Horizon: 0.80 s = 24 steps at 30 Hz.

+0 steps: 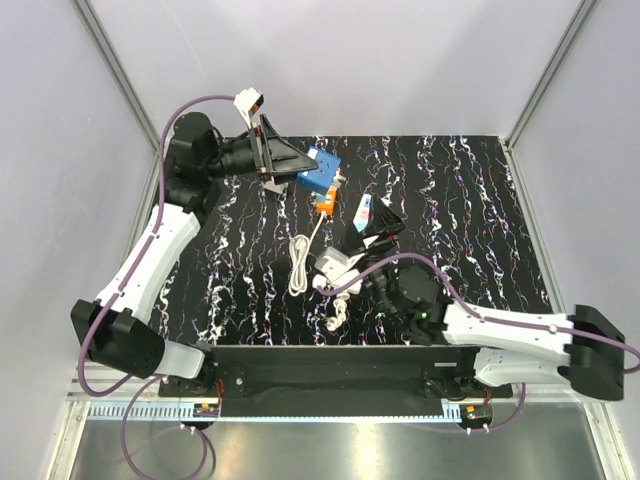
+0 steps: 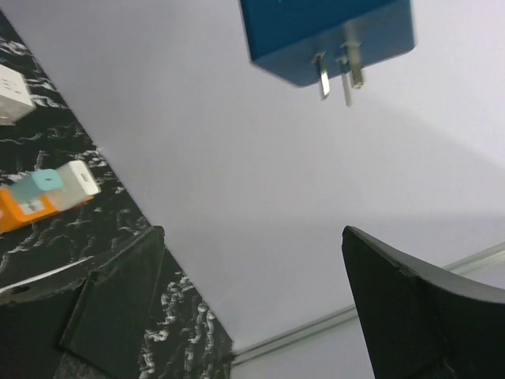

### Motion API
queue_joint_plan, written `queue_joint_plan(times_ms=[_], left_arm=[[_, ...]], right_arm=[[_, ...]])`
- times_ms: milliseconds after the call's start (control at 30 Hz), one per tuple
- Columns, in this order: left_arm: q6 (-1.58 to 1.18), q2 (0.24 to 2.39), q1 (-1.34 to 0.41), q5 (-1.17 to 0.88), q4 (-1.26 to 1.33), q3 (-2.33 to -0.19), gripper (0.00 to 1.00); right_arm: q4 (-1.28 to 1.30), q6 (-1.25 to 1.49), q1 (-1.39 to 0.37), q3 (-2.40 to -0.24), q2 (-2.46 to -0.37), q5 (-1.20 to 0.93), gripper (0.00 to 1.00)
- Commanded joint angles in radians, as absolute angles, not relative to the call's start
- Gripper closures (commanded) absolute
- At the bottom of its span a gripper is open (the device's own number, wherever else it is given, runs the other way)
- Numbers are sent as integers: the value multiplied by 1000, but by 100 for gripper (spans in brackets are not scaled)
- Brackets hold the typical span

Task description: Insert the plug

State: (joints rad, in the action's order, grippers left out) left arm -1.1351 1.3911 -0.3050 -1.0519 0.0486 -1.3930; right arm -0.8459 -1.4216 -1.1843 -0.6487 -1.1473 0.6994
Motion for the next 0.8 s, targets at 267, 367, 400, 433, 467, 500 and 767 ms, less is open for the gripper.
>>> queue_joint_plan(times_ms=[267,367,400,433,467,500,767], left_arm=[[-692,1347,-301,-1057,-143,-1445,100],[-635,1315,-310,-1046,-118,-1399,100],[-605,1287,-311,-1045,-103,-1384,100],[-592,1269,-317,-1039,-85,-1367,100],[-585,1223,-321,-1037,-22,-1317,100],[-580,1198,-321,-1031,23,-1287,100],[-623,1111,-321,-1051,211,-1160,100]], right_arm=[[-19,-238,-1177,-932,-793,310,1],[109,-38,-1175,-1076,-868,238,0],[186,-8,-1172,-1165,-897,230,0],[230,33,-1166,-1214,-952,198,0],[271,107,-1137,-1262,-978,168,0],[331,150,-1114,-1348,-1003,128,0],[373,485,-778,-1528,-1130,-414,0]])
